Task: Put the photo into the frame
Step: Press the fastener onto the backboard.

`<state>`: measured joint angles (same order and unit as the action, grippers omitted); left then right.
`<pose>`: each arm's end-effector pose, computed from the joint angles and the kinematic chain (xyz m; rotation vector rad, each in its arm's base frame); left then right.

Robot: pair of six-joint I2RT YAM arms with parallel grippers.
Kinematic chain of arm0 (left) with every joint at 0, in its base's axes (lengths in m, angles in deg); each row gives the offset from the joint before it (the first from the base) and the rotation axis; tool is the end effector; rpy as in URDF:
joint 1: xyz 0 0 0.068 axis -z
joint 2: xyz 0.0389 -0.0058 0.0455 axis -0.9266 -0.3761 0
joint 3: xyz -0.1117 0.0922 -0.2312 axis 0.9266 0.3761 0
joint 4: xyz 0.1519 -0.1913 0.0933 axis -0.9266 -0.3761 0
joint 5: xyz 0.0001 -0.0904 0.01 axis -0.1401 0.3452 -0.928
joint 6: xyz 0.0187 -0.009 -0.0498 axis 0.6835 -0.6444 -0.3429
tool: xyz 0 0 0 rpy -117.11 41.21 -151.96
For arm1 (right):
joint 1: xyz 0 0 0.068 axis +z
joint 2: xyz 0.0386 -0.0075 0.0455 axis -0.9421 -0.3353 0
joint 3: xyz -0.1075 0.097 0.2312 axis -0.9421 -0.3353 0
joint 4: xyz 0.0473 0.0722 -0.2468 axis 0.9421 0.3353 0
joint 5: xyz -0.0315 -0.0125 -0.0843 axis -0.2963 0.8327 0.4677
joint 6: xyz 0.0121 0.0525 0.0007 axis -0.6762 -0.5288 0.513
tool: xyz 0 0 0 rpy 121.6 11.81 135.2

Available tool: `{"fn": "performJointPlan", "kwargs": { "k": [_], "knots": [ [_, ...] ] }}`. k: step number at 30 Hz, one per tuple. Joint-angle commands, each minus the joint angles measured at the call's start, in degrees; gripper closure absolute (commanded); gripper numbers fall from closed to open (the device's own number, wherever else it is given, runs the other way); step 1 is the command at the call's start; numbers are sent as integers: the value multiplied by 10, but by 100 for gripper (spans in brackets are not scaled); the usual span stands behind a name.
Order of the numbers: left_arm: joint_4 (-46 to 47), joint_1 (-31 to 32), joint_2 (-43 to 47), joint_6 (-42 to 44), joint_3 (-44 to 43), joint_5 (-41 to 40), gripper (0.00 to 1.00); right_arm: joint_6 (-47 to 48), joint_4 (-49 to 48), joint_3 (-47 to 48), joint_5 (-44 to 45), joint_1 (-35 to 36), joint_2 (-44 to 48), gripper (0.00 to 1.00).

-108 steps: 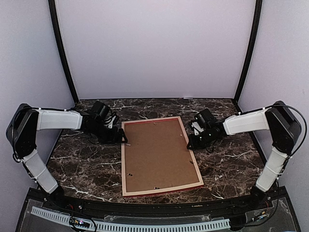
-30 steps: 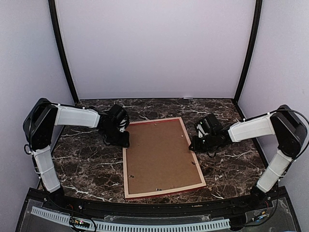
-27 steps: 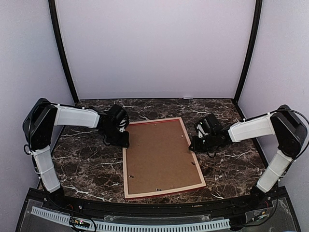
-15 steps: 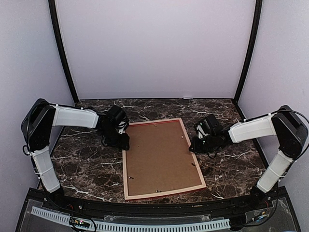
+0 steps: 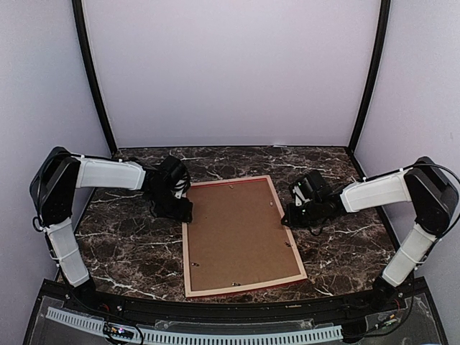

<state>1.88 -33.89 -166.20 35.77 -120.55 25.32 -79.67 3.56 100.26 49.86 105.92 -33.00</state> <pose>0.3012 -0.2051 0.1661 0.3820 2.7346 -0.3142 0.2511 0.1828 0.1446 -0.0947 2.6110 0.5624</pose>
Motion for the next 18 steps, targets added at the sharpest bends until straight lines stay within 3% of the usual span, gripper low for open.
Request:
{"fn": "performJointPlan", "kwargs": {
  "k": [1,18],
  "knots": [
    [-20,3,21,2,-20,-40,35,-10,10,-15,-11,3,-2,94],
    [-43,3,-20,11,-41,-50,36,-7,7,-11,-16,3,-12,94]
  ]
}}
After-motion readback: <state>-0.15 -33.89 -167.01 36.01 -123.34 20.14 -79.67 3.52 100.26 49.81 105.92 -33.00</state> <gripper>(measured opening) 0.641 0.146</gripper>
